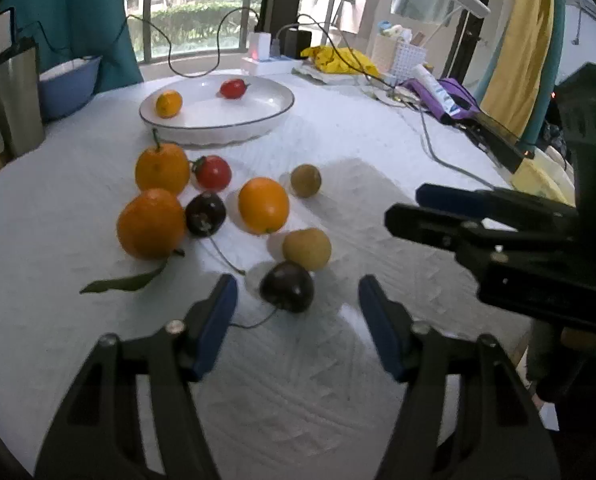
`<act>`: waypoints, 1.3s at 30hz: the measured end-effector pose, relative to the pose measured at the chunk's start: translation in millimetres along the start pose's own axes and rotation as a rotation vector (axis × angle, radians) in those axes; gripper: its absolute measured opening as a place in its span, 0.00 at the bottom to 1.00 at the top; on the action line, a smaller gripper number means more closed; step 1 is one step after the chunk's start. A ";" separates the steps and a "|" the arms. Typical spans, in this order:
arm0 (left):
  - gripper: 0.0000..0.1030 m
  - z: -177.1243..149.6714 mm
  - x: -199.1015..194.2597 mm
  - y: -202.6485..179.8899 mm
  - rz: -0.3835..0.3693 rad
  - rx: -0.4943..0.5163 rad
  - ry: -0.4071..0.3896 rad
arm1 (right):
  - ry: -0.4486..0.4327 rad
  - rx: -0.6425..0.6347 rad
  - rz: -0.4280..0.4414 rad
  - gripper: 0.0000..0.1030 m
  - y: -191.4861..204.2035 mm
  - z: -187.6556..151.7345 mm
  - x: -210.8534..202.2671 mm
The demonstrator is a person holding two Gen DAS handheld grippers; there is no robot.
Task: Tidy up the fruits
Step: 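Grasp a small brown round fruit with the right tool while the left tool grasps a dark plum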
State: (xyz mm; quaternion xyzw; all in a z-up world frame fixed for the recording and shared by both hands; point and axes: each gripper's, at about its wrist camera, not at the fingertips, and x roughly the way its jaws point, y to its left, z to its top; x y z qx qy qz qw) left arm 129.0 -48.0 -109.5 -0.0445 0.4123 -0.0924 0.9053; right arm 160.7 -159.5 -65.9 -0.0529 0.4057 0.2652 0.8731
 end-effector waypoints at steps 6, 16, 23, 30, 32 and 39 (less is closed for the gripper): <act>0.28 -0.2 1.9 2.0 0.000 0.002 0.014 | -0.006 0.009 0.010 0.49 -1.8 0.7 -0.4; 0.28 -5.4 -24.9 16.4 -0.001 -0.025 -0.036 | 0.018 -0.029 0.081 0.49 24.9 4.6 16.4; 0.28 -7.6 -40.4 37.1 0.013 -0.067 -0.078 | 0.059 -0.031 0.100 0.49 38.8 8.2 33.9; 0.28 -6.0 -48.6 49.2 0.016 -0.085 -0.102 | 0.102 -0.065 0.104 0.29 48.8 8.2 45.0; 0.28 -4.4 -51.3 51.8 0.018 -0.086 -0.110 | 0.105 -0.071 0.110 0.28 52.1 7.8 45.9; 0.28 5.8 -55.7 58.4 0.027 -0.083 -0.125 | 0.084 -0.060 0.109 0.28 49.6 11.8 40.4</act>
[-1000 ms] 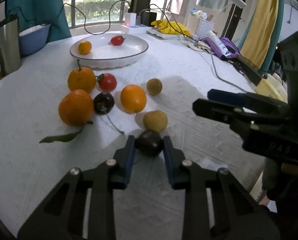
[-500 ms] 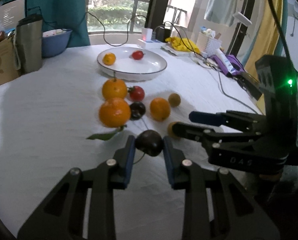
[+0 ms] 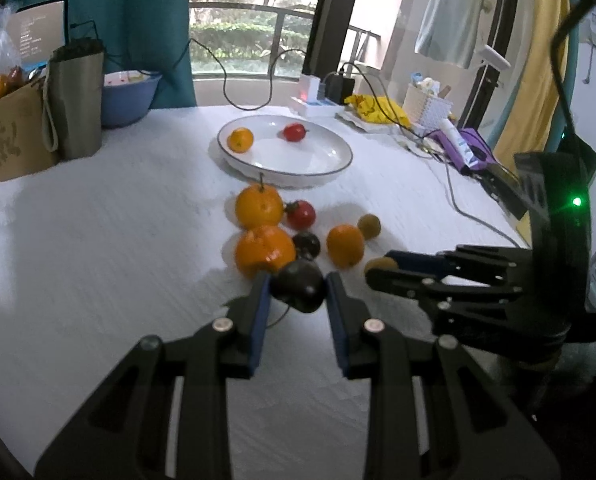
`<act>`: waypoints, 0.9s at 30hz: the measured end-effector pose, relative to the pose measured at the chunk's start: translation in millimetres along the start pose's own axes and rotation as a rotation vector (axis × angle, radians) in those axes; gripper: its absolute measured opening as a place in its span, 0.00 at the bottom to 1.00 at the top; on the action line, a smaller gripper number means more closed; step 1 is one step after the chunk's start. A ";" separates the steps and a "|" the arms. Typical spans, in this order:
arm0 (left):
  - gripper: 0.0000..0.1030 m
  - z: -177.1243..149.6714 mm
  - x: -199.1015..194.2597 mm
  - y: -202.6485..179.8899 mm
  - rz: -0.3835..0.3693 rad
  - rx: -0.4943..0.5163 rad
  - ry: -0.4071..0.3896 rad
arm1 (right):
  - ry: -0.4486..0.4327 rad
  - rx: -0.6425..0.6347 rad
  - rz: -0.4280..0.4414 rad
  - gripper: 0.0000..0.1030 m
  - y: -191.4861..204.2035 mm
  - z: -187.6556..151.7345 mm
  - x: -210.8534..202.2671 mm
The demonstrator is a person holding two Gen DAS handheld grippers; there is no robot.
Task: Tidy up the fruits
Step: 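Grasp a small brown round fruit with the right tool while the left tool grasps a dark plum, then carry both fruits onto the white plate and open both tools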
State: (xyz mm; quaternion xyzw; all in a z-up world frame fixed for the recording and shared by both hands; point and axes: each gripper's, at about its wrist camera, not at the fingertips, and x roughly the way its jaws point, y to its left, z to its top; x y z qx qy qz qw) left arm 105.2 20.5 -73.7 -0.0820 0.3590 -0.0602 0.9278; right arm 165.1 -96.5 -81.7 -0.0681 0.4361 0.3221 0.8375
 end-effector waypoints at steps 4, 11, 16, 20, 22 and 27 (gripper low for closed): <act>0.28 9.2 1.4 1.1 0.000 -0.001 -0.013 | -0.023 -0.004 -0.012 0.28 -3.2 9.4 -7.3; 0.28 27.1 5.1 4.0 0.009 0.009 -0.036 | -0.064 -0.003 -0.025 0.28 -12.4 28.9 -17.0; 0.28 40.6 10.7 5.6 0.011 0.015 -0.043 | -0.082 -0.003 -0.033 0.28 -21.5 41.9 -19.0; 0.28 52.5 16.8 7.0 0.007 0.019 -0.049 | -0.091 -0.006 -0.037 0.28 -26.5 53.0 -18.2; 0.28 58.1 20.2 7.3 0.006 0.023 -0.051 | -0.094 -0.006 -0.039 0.28 -29.6 58.2 -17.0; 0.28 71.2 30.2 9.1 0.001 0.033 -0.054 | -0.102 -0.006 -0.042 0.28 -36.1 70.5 -13.3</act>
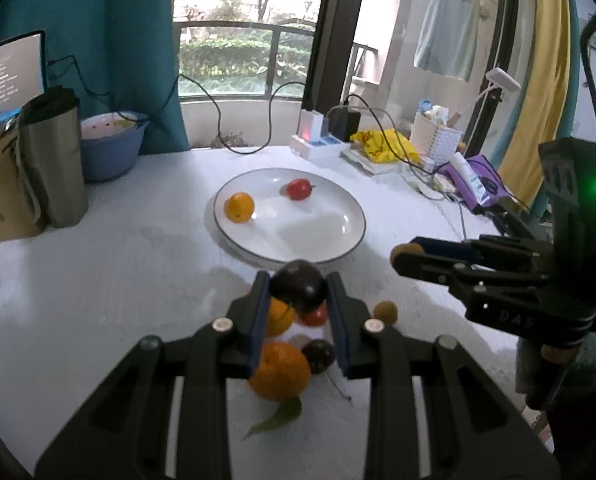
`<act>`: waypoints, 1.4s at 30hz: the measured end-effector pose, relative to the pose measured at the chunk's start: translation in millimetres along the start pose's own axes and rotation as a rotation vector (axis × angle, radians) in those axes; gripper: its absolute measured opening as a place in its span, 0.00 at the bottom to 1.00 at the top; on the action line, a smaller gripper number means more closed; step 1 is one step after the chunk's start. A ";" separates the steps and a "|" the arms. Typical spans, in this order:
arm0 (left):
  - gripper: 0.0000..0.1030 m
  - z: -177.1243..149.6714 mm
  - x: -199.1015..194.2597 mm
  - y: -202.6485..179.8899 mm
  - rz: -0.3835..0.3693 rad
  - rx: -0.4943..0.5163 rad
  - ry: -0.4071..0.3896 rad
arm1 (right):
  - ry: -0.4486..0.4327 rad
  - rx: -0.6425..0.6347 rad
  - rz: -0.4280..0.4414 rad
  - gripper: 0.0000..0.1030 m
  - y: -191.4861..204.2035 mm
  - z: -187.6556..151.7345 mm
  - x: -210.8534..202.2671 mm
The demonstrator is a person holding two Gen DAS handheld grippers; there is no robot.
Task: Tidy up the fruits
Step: 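Carry both fruits onto the white plate and open both tools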
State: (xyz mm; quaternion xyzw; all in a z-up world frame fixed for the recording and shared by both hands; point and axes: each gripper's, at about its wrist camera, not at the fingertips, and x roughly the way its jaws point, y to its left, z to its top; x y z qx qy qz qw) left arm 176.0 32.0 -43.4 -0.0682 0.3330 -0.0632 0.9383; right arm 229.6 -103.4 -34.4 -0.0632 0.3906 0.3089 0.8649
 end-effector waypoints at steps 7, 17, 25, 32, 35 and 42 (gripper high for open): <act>0.28 15.4 17.4 2.8 -0.007 0.007 -0.001 | -0.003 0.004 -0.010 0.28 -12.4 15.4 10.4; 0.28 35.4 46.1 11.5 -0.008 0.030 0.004 | 0.000 0.006 -0.019 0.28 -27.3 34.2 31.0; 0.28 49.5 74.3 17.8 -0.024 0.021 0.025 | 0.007 0.000 -0.031 0.28 -38.0 47.9 50.9; 0.28 58.7 94.5 22.3 -0.040 -0.004 0.045 | 0.008 -0.001 -0.026 0.28 -47.2 62.0 69.5; 0.28 65.1 101.4 24.7 -0.029 0.004 0.042 | 0.004 -0.006 -0.023 0.28 -50.5 68.0 75.9; 0.28 76.1 125.2 32.1 0.013 0.025 0.046 | -0.003 0.012 -0.038 0.28 -63.8 73.8 89.3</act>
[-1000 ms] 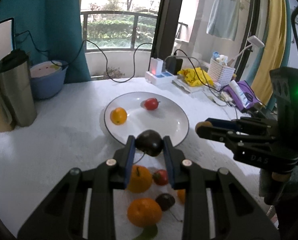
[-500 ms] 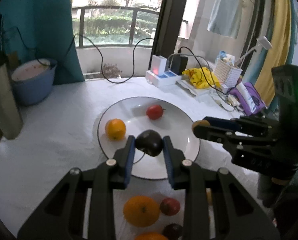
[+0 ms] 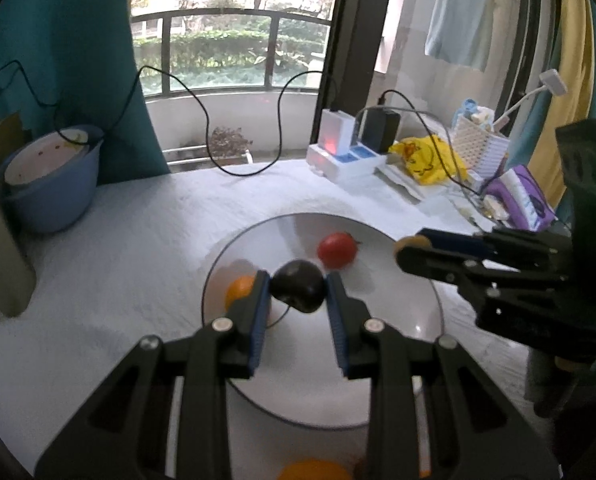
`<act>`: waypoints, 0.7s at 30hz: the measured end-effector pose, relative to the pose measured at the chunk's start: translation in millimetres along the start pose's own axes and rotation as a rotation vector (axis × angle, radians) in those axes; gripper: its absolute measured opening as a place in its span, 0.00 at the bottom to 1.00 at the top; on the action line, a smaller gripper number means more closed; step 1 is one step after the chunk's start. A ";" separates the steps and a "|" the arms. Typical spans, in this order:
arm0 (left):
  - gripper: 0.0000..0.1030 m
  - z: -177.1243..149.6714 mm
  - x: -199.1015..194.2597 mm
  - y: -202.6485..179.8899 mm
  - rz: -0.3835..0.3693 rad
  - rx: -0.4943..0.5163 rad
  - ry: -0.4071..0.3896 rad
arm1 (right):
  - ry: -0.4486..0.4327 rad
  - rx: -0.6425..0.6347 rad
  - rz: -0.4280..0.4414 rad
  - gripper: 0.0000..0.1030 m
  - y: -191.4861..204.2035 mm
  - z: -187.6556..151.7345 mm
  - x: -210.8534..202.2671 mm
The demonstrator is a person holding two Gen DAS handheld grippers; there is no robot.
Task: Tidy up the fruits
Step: 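Carry both fruits onto the white plate and open both tools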
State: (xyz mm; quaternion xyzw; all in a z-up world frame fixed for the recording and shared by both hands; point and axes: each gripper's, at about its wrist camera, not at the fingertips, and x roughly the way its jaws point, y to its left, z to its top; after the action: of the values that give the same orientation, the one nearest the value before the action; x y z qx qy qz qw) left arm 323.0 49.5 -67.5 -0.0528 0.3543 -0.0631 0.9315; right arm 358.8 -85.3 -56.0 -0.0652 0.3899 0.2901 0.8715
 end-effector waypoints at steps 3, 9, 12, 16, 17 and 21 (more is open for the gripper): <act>0.28 6.4 9.1 -0.5 0.002 0.013 -0.002 | 0.009 0.009 -0.006 0.28 -5.1 -0.6 7.6; 0.28 15.8 25.3 -1.2 0.013 0.028 0.005 | 0.020 0.022 -0.017 0.28 -11.7 -0.3 25.0; 0.28 20.5 29.6 0.7 0.020 0.026 0.009 | 0.020 0.022 -0.019 0.28 -12.6 0.7 30.9; 0.29 24.2 37.4 1.9 0.022 0.030 0.044 | 0.030 0.030 -0.013 0.28 -13.6 -0.2 37.6; 0.29 24.7 41.8 1.5 0.020 0.032 0.067 | 0.032 0.031 -0.012 0.28 -13.7 -0.5 38.8; 0.31 24.5 46.0 2.2 0.020 0.020 0.094 | 0.036 0.040 -0.015 0.28 -14.8 -0.8 41.1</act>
State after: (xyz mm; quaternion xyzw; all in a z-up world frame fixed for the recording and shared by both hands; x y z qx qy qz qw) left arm 373.6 45.9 -79.7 -0.0368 0.3974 -0.0599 0.9150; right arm 388.3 -79.0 -87.6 -0.0560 0.4110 0.2747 0.8675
